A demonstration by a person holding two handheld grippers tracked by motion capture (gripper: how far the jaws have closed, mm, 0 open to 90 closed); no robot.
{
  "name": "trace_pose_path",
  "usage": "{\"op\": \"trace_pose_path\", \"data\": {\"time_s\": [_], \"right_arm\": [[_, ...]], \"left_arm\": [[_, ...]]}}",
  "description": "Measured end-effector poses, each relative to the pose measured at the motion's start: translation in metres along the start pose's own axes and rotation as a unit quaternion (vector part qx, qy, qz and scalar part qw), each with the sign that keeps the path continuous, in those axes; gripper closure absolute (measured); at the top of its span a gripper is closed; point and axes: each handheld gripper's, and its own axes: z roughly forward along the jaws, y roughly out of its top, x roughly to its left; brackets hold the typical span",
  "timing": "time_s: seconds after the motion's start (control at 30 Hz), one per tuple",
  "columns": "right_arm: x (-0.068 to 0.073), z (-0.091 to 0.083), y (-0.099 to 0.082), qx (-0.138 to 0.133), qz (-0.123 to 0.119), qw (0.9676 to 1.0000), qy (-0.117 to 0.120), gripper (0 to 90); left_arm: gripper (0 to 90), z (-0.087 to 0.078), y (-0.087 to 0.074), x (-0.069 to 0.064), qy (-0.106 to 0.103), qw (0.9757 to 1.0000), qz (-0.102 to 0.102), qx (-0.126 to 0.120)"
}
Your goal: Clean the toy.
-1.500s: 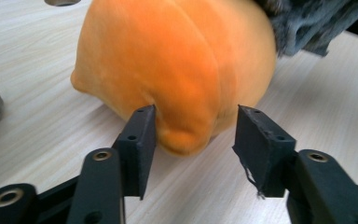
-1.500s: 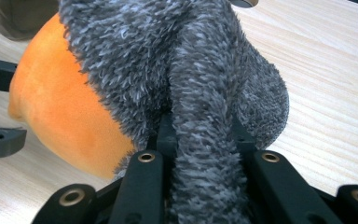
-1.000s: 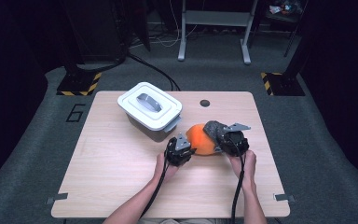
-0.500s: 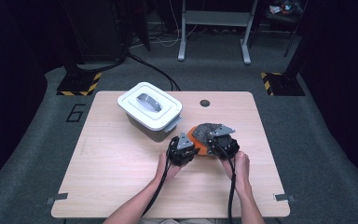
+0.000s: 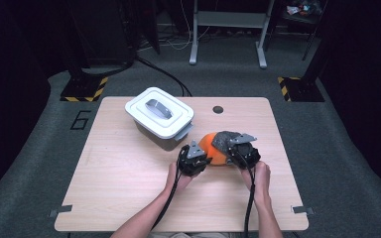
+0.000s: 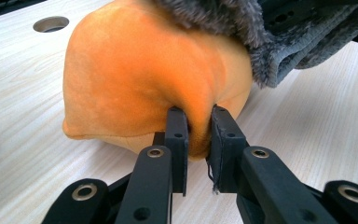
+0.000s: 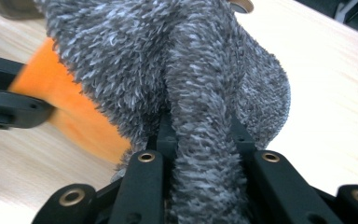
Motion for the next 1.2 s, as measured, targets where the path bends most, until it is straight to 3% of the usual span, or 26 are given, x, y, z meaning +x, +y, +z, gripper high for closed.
{"op": "trace_pose_path", "data": {"time_s": [0.23,0.63,0.73,0.87,1.03,1.2], "right_arm": [[-0.022,0.012,-0.014,0.015,0.032,0.9994,-0.004,73.0],[-0.040,0.037,-0.030,0.050,0.062,0.9968,0.000,72.9],[-0.044,0.034,-0.031,0.045,0.072,0.9964,0.006,72.9],[-0.048,0.015,-0.027,0.019,0.085,0.9962,0.008,72.9],[-0.035,-0.011,-0.013,-0.013,0.052,0.9983,0.023,72.9],[-0.012,-0.016,-0.003,-0.012,0.020,0.9989,0.041,72.8]], "left_arm": [[79.4,0.000,-0.001,0.001,-0.001,1.0000,-0.003,0.001],[79.3,-0.001,-0.004,0.005,0.000,1.0000,-0.003,0.007],[79.3,-0.001,-0.005,0.006,0.001,1.0000,-0.006,0.006],[79.2,-0.002,-0.007,0.008,-0.002,1.0000,-0.006,0.006],[79.0,-0.001,-0.008,0.008,-0.002,1.0000,-0.007,0.004],[79.0,-0.001,-0.008,0.009,-0.001,1.0000,-0.007,0.005]]}}
